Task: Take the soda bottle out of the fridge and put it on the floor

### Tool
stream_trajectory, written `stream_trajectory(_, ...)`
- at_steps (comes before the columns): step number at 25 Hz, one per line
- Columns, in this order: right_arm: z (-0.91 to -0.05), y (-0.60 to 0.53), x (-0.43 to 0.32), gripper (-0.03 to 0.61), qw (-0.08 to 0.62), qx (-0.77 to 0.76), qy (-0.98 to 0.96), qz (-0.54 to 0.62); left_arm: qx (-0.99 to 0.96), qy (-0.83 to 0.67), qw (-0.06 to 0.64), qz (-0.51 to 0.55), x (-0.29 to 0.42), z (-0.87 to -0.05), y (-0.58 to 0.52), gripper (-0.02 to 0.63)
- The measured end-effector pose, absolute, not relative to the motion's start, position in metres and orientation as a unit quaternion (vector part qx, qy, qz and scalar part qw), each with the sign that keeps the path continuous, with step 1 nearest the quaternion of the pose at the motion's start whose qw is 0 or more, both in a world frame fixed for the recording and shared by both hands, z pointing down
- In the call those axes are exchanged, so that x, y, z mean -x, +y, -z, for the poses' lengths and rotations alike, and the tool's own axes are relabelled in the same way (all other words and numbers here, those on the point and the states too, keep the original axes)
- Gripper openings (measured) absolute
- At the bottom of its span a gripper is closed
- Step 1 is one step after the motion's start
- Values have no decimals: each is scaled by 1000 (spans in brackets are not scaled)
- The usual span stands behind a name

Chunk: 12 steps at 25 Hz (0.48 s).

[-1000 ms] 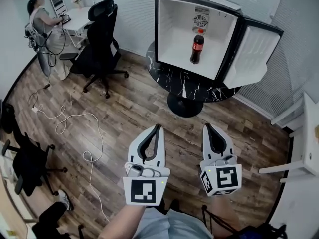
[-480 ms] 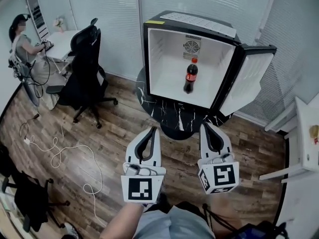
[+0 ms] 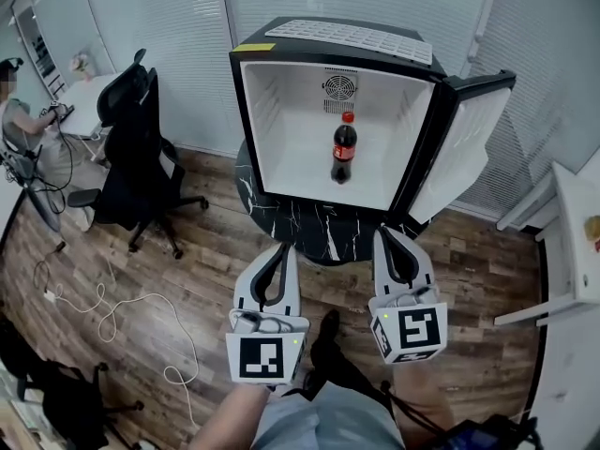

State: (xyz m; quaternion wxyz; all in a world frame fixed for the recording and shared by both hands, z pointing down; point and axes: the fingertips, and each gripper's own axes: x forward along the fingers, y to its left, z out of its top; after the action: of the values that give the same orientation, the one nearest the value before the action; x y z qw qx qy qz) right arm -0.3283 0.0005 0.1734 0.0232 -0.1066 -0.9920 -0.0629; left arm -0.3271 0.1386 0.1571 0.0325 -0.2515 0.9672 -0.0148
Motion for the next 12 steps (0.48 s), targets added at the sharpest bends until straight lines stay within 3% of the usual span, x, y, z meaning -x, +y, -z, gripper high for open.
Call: stream_trajectory(12, -199, -41, 464, 14, 38, 112, -993, 31, 272, 962, 17, 32, 462, -175, 82, 12)
